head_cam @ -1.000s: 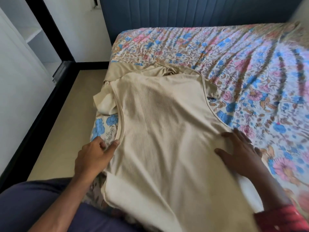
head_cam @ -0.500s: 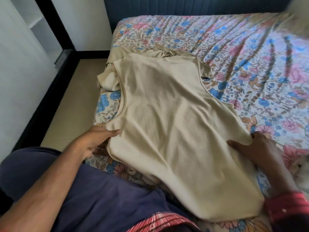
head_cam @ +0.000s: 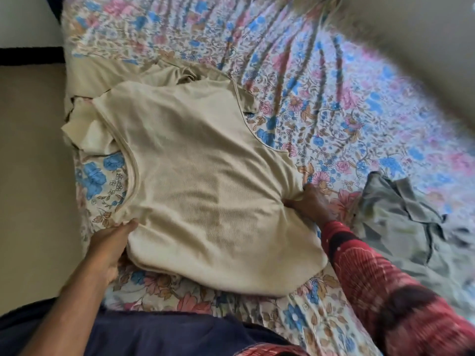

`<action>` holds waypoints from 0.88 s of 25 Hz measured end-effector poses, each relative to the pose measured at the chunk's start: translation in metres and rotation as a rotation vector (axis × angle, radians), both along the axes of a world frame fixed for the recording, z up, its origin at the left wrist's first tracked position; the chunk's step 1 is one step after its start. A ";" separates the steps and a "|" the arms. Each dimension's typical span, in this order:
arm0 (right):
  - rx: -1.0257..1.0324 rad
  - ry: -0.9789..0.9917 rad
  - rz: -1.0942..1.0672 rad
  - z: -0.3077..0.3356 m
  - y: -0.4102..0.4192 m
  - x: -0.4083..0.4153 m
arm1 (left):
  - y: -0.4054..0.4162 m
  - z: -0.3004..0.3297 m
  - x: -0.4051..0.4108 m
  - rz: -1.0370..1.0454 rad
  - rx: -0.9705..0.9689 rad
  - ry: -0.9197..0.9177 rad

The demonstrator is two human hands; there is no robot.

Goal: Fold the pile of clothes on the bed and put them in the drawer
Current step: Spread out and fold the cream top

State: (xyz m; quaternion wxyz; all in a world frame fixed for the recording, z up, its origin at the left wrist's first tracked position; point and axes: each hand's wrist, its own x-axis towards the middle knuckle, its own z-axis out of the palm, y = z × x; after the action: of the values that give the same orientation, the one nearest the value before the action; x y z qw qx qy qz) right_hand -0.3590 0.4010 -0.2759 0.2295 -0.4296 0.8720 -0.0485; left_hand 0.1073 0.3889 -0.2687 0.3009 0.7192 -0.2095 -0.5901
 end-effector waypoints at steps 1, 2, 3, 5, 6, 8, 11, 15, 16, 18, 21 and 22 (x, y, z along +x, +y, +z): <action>0.024 -0.015 -0.003 0.005 -0.002 0.000 | 0.006 0.007 -0.002 0.032 0.020 0.024; 0.035 -0.020 -0.006 0.007 -0.004 -0.001 | 0.013 0.009 -0.005 0.035 0.026 0.059; 0.039 -0.027 -0.017 0.008 -0.006 -0.003 | 0.019 0.013 -0.009 0.009 0.040 0.078; 0.019 -0.050 -0.032 0.005 -0.011 -0.005 | 0.026 0.013 -0.015 -0.001 0.041 0.083; -0.008 -0.053 -0.034 0.001 -0.011 -0.007 | 0.029 0.012 -0.018 0.007 0.023 0.081; -0.057 -0.051 -0.014 -0.007 -0.008 -0.008 | 0.037 0.007 -0.021 0.044 0.011 0.117; -0.086 -0.047 0.018 -0.015 0.000 -0.010 | 0.061 -0.001 -0.028 0.086 -0.015 0.259; -0.171 -0.021 0.086 -0.012 0.010 -0.014 | 0.115 0.000 -0.043 0.032 -0.031 0.367; -0.142 -0.018 0.125 -0.007 0.011 -0.014 | 0.126 0.003 -0.045 -0.052 -0.045 0.391; -0.038 -0.017 0.212 0.007 0.033 -0.017 | 0.147 0.011 -0.051 -0.232 -0.096 0.371; 0.076 -0.110 0.308 0.020 0.088 -0.013 | 0.159 0.013 -0.039 -0.352 -0.149 0.228; 0.031 -0.124 0.342 0.019 0.108 -0.009 | 0.162 0.011 -0.035 -0.332 -0.162 0.195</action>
State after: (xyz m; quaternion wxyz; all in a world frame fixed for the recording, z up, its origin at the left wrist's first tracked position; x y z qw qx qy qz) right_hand -0.3677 0.5092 -0.2569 0.2944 -0.5641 0.7712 -0.0217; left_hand 0.0727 0.5512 -0.2572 0.2755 0.5876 -0.3418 -0.6797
